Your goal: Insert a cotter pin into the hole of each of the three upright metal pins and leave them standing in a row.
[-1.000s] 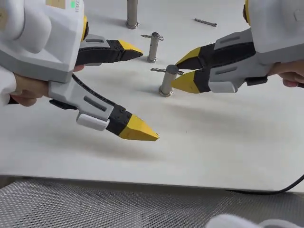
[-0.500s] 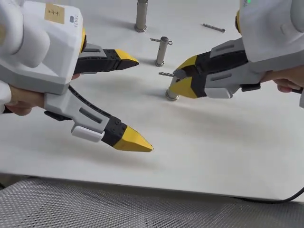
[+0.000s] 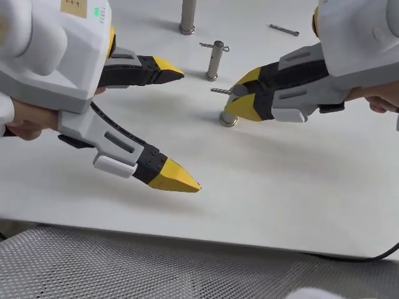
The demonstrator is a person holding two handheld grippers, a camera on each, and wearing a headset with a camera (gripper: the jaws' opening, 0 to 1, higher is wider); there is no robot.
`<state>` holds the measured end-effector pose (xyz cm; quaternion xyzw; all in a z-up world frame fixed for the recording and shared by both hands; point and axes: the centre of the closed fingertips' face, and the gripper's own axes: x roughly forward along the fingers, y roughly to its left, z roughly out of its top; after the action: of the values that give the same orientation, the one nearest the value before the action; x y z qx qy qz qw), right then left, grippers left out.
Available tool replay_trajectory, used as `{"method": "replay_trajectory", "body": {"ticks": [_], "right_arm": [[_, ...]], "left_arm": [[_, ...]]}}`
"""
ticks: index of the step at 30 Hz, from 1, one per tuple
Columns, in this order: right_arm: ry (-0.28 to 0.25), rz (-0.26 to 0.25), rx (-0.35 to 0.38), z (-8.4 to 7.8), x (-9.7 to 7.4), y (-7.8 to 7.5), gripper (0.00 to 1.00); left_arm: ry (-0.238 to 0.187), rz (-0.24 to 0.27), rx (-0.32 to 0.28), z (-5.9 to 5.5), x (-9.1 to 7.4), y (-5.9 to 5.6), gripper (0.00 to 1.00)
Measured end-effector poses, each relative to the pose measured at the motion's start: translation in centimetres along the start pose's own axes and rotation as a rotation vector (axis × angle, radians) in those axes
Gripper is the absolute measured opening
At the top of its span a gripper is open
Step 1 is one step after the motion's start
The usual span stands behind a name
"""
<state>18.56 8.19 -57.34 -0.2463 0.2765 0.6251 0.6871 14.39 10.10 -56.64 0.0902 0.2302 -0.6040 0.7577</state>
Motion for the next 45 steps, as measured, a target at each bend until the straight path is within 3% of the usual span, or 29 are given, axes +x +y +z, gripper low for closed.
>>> {"method": "replay_trajectory", "body": {"ticks": [5, 12, 17, 28, 34, 45], "right_arm": [[0.011, -0.001, -0.01, -0.1, -0.2, -0.1, 0.08], [0.015, -0.018, -0.02, -0.8, -1.1, -1.5, 0.08], [0.005, -0.06, -0.004, -1.3, -1.8, -3.5, 0.08], [-0.008, -0.095, 0.034, -2.5, -2.6, -7.0, 0.08], [-0.009, -0.105, 0.037, -2.6, -2.5, -7.7, 0.08], [-0.019, -0.061, 0.02, -2.4, -2.4, -7.9, 0.08]], "left_arm": [[-0.001, 0.006, -0.009, -0.1, 0.0, 0.0, 0.99], [0.005, 0.018, -0.007, -0.1, -0.2, 0.2, 0.99], [0.012, 0.019, -0.023, -0.4, -0.2, 0.1, 0.99], [0.0, 0.032, -0.035, 0.2, 0.0, 0.1, 0.99], [-0.007, 0.064, -0.047, 0.4, 0.2, 0.6, 0.99], [-0.007, 0.064, -0.057, 0.5, 0.2, 0.4, 0.99]]}}
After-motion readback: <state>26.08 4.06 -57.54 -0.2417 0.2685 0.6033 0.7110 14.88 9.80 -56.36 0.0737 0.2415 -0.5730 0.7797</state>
